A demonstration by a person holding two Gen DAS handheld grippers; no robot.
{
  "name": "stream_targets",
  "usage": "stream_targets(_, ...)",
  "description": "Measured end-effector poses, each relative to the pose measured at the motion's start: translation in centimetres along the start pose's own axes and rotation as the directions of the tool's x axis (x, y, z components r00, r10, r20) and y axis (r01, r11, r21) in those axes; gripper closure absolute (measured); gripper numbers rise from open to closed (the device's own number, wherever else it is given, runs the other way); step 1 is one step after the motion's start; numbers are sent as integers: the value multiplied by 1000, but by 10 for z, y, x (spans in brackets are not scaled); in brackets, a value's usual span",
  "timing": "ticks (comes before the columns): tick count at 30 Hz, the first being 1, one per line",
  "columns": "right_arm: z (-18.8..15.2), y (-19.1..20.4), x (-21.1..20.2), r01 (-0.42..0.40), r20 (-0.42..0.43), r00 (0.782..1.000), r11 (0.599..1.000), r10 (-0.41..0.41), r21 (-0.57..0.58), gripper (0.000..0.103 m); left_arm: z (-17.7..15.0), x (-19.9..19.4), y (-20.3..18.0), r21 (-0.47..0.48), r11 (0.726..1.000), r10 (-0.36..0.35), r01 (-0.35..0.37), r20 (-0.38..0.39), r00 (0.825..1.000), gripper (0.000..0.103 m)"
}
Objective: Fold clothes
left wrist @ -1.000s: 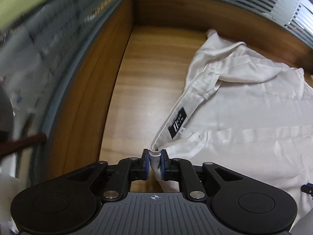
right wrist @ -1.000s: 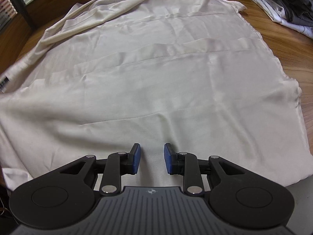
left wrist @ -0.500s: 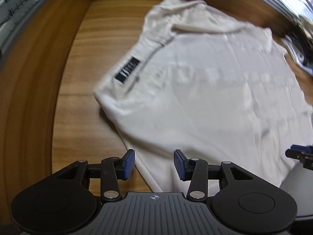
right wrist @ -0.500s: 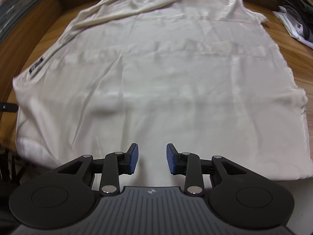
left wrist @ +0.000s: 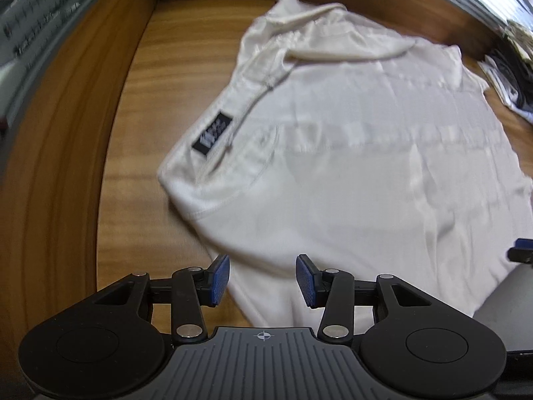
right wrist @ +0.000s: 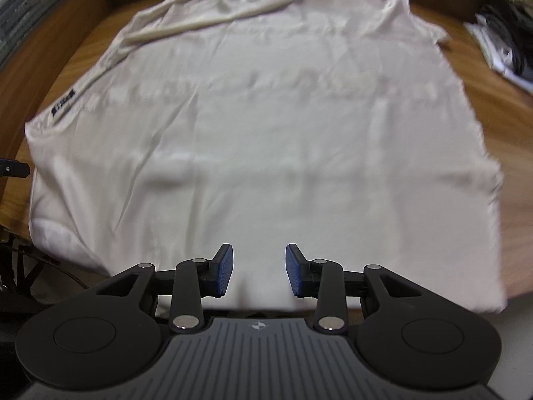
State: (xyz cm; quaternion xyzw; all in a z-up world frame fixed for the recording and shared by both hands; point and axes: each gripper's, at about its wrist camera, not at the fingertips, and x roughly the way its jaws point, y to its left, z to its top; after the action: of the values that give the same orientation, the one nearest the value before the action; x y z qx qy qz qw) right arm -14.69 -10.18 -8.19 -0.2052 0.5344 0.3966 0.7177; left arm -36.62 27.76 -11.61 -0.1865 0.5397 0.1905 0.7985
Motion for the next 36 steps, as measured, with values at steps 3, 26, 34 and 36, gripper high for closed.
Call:
stream_targets(3,23,-30,-9,-6,7,1000,1000,6,0,63,15,-7,-10,-44,999,32,-31,16,999,56)
stream_targets(26,261,-207,7,-75,122,988,989,90,-124,61,141,-15,-112,-286,946,176,-149,71,982,40)
stream_targets(34,333,-223,44,-60,142,987,990,78,-124,61,204,45,-98,-253,956,163,-150,30,986,39)
stream_targets(36,353,-224,60,-61,137,987,989,79,-132,61,216,62,-93,-238,960,157,-149,12,988,39)
